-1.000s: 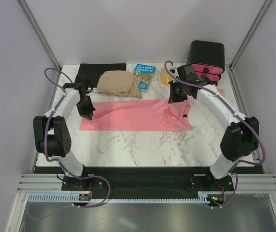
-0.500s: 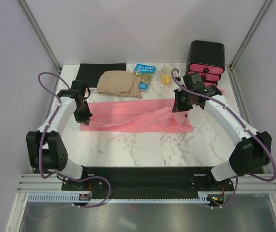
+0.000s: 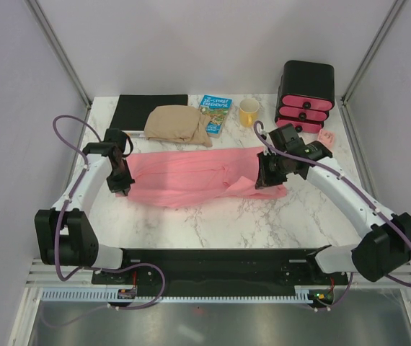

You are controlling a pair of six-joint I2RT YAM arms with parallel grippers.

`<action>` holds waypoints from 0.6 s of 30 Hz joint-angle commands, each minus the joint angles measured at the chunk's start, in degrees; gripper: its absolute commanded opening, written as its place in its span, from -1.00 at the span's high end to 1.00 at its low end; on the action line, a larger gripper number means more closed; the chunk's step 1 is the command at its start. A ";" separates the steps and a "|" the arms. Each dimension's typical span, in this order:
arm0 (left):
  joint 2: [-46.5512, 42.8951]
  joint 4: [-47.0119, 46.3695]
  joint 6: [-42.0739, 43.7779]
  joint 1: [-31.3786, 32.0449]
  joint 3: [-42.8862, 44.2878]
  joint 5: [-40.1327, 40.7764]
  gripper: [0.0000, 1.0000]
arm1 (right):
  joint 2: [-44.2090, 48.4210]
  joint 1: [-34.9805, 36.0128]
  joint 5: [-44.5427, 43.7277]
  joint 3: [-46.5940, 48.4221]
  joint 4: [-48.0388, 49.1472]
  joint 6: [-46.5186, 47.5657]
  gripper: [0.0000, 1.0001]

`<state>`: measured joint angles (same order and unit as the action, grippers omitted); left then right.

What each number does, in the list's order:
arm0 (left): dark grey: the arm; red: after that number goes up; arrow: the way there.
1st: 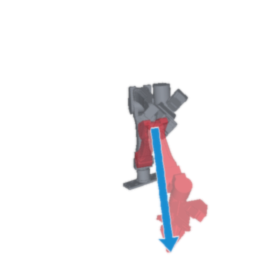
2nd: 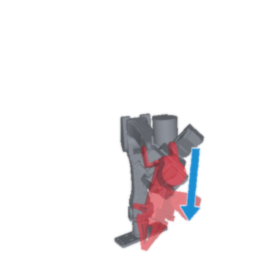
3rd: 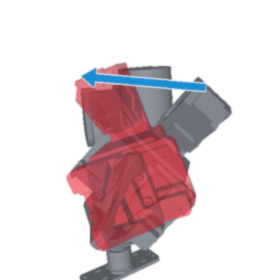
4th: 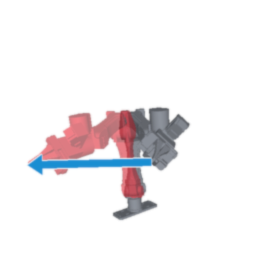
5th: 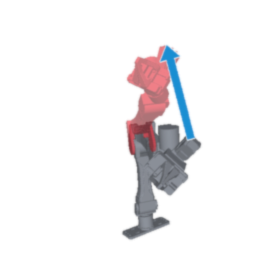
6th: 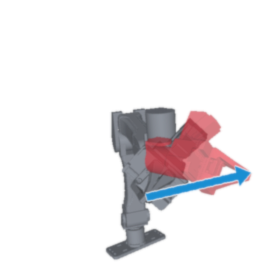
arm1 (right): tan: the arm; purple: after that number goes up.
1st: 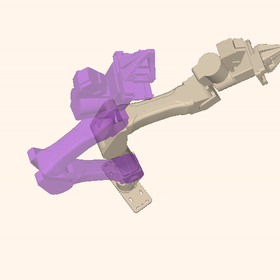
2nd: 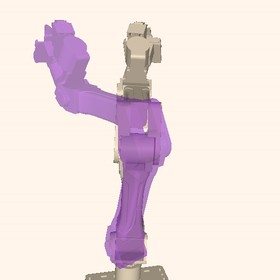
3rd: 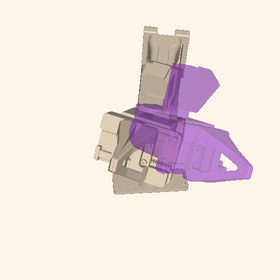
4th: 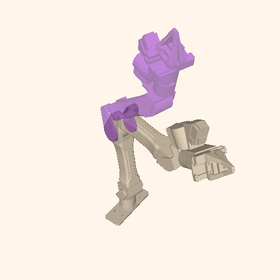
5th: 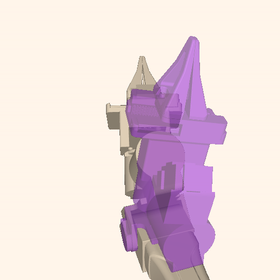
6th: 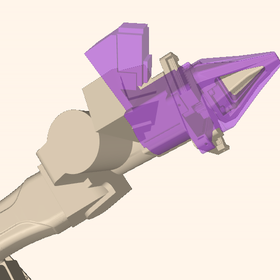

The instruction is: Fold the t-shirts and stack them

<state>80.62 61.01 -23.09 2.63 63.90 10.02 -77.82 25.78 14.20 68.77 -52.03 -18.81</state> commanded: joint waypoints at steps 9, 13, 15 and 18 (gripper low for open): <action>-3.71 1.03 -0.02 -0.08 -3.69 -0.35 0.96 | 9.52 2.17 3.73 -6.19 -2.90 -7.47 1.00; -4.50 1.39 -0.29 -0.08 -3.69 -0.53 0.96 | 11.02 2.43 3.65 -6.11 -3.34 -8.70 1.00; -4.51 1.21 -0.55 -0.08 -3.17 -0.18 0.96 | 11.81 2.43 3.03 -4.19 -3.34 -9.14 1.00; -3.90 1.21 -0.90 -0.08 -1.68 0.00 0.96 | 11.38 2.43 0.49 -0.94 -3.25 -9.41 1.00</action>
<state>77.56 61.69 -23.09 2.63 60.12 9.89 -67.57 28.01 16.88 62.61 -55.29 -26.46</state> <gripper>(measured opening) 0.025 0.007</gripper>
